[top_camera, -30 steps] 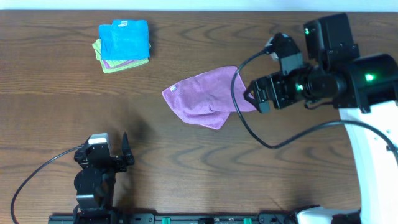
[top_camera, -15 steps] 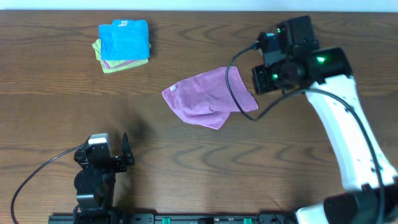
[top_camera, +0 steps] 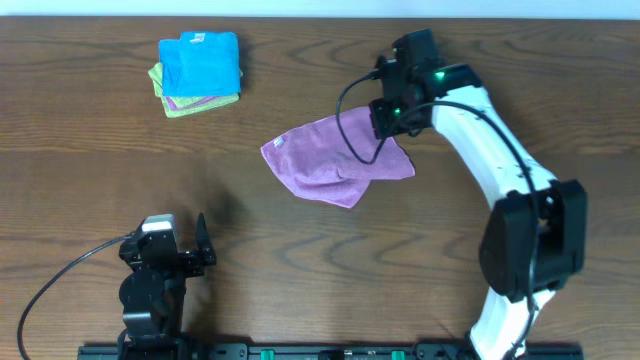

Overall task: Fold the cloth
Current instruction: 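Swing the held cloth left to the table center with the right gripper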

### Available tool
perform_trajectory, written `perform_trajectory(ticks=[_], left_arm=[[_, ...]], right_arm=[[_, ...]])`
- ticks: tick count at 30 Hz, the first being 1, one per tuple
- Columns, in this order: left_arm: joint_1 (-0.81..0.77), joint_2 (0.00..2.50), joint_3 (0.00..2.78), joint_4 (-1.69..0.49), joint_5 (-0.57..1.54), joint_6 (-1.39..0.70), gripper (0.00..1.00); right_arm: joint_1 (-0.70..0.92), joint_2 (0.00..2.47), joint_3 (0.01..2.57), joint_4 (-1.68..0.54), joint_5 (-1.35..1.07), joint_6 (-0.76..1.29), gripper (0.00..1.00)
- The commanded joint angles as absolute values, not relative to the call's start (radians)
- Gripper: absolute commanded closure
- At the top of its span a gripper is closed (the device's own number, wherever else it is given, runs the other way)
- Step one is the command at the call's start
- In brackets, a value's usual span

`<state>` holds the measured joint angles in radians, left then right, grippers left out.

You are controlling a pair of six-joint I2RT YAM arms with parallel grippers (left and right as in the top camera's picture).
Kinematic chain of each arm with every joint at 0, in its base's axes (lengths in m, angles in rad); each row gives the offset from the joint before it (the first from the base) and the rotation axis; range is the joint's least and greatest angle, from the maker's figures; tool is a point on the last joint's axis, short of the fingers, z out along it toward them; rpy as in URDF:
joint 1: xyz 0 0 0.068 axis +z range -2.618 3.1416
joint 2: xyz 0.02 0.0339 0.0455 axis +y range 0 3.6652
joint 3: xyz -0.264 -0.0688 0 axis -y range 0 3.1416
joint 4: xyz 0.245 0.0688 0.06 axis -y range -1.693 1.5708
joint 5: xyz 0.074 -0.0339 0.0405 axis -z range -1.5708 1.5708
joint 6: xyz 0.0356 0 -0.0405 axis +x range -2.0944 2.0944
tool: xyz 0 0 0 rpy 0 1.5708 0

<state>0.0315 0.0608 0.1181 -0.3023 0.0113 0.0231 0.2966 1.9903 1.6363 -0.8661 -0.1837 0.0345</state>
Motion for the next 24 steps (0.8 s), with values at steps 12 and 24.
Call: perform_trajectory(ticks=[12, 24], left_arm=[[0.029, 0.056, 0.093, -0.308, -0.002, 0.02, 0.04], [0.029, 0.056, 0.093, -0.308, -0.002, 0.02, 0.05]], right_arm=[[0.321, 2.146, 1.632, -0.7, -0.186, 0.048, 0.99], [0.302, 2.197, 1.633, -0.616, -0.183, 0.048, 0.99]])
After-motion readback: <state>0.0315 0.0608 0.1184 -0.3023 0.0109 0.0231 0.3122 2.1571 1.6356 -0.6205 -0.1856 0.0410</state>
